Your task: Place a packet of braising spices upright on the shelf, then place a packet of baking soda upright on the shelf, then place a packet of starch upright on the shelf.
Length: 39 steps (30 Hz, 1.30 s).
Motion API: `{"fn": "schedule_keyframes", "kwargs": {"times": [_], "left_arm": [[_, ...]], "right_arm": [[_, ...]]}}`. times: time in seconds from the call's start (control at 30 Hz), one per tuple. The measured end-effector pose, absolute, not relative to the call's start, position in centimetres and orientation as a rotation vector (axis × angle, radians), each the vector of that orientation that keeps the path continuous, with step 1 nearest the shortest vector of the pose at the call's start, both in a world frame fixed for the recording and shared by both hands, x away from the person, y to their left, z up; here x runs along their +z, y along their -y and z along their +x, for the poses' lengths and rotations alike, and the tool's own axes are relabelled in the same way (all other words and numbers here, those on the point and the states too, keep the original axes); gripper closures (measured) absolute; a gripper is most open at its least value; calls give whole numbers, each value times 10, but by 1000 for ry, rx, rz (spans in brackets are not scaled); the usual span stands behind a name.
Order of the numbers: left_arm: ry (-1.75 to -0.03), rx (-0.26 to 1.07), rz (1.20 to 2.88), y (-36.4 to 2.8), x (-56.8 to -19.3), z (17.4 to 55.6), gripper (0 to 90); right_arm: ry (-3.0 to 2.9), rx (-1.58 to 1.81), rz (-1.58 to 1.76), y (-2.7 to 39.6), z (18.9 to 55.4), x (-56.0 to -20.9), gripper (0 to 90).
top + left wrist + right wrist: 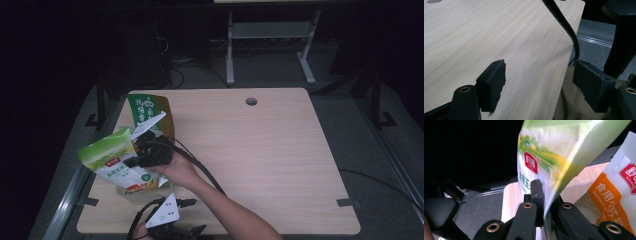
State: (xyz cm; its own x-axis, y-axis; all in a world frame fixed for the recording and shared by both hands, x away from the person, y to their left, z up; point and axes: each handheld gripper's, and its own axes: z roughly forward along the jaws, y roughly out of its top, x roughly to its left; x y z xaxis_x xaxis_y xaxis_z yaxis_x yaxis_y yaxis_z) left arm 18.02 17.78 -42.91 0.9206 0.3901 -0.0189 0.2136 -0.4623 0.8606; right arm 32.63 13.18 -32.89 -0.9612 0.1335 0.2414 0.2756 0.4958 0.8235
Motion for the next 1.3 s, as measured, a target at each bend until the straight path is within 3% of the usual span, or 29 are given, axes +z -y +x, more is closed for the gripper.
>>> {"fn": "schedule_keyframes", "kwargs": {"times": [1.3], "left_arm": [[-428, 225, 2079, -178, -429, 180, 261]], "right_arm": [[2620, -1400, -350, -128, 325, -358, 861]]}}
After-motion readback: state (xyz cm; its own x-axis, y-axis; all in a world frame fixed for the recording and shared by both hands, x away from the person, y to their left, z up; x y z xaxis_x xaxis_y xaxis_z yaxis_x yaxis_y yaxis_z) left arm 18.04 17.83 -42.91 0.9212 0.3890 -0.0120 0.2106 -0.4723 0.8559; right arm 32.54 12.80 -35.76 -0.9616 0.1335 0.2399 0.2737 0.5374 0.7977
